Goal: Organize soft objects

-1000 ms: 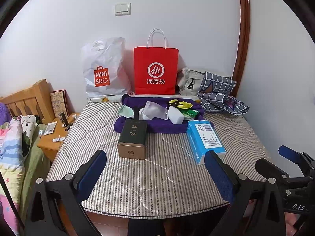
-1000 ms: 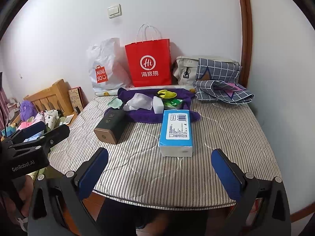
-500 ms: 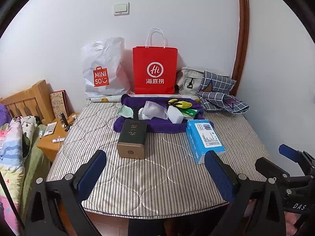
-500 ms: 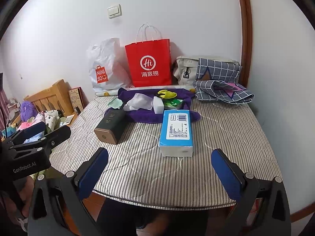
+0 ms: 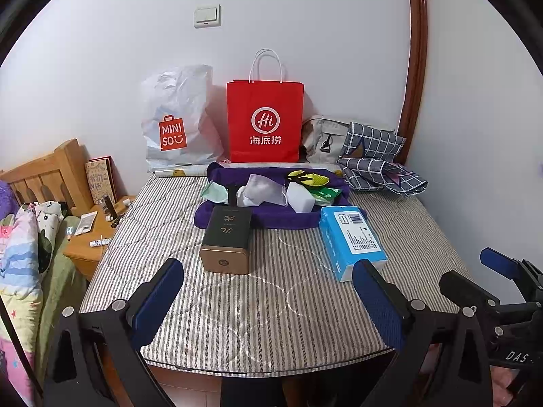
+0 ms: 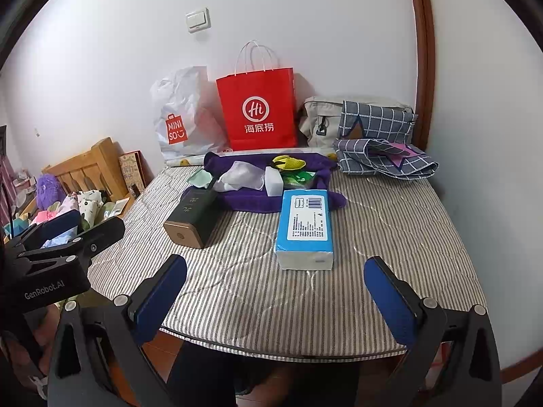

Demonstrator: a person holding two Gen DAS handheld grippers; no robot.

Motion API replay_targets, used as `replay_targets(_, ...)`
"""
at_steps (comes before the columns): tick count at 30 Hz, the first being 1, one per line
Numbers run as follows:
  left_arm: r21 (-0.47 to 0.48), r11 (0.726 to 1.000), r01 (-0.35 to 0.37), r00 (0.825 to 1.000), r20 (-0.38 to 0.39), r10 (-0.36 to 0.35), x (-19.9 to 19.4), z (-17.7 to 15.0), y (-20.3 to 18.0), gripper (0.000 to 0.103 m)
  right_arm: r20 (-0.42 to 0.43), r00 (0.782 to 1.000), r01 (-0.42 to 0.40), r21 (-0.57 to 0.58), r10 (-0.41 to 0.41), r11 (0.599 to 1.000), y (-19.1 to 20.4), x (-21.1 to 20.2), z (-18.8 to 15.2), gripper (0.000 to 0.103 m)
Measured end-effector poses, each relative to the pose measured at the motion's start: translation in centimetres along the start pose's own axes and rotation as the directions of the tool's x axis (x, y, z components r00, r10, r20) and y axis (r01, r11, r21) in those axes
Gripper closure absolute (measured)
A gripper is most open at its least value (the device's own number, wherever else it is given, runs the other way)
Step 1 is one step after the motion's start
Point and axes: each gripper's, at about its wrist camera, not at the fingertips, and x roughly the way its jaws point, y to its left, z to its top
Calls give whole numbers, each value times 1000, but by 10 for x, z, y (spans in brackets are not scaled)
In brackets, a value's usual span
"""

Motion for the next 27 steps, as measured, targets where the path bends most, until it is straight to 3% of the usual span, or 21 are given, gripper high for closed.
replay_targets(23, 8, 1000, 1, 1000, 4, -1, -1, -1, 0, 2, 7, 1000, -11, -2, 11, 1000, 0, -8, -1, 0)
replay_targets(27, 8, 1000, 0, 1000, 2, 0, 3, -2, 1, 2, 10, 999, -46, -1, 46, 999, 0, -11, -1, 0)
